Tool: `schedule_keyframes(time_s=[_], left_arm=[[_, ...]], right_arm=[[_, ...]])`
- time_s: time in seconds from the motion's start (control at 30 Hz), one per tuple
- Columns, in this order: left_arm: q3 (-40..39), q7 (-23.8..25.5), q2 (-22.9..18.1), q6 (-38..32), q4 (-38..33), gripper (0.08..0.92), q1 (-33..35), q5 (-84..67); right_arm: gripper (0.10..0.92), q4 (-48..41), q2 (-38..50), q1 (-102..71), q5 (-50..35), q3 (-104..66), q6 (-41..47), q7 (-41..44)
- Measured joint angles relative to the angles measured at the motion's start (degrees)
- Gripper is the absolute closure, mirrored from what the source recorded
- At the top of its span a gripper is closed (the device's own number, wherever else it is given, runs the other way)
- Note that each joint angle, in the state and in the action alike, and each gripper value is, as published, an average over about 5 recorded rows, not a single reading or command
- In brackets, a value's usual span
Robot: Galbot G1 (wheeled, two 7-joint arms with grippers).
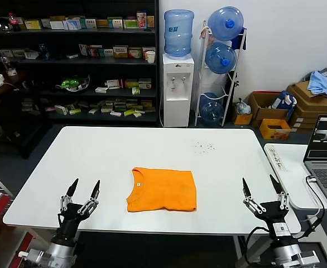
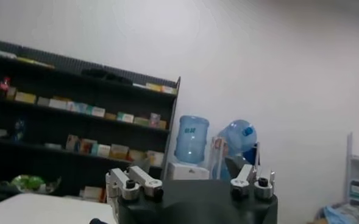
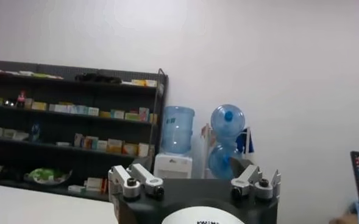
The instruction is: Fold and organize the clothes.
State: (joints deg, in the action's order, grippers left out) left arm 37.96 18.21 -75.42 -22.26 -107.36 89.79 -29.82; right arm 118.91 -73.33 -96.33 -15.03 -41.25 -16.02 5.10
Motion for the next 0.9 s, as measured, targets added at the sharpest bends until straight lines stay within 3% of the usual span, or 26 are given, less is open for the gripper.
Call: schedule_keyframes(time_s=[0.23,0.9], left_arm=[[3.0,2.5,-2.6,-4.0,0.1,0.177,2.9,2.0],[6.4,4.8,-4.5,-7.9,1.2,0.177,5.5,4.3]], right_arm=[[0.203,-0.7,-1.6,-1.3,2.5,-1.3,-3.4,1.1],[0.203,-2.6,-2.6,-1.9,3.9,-2.5,-7.0,1.5]])
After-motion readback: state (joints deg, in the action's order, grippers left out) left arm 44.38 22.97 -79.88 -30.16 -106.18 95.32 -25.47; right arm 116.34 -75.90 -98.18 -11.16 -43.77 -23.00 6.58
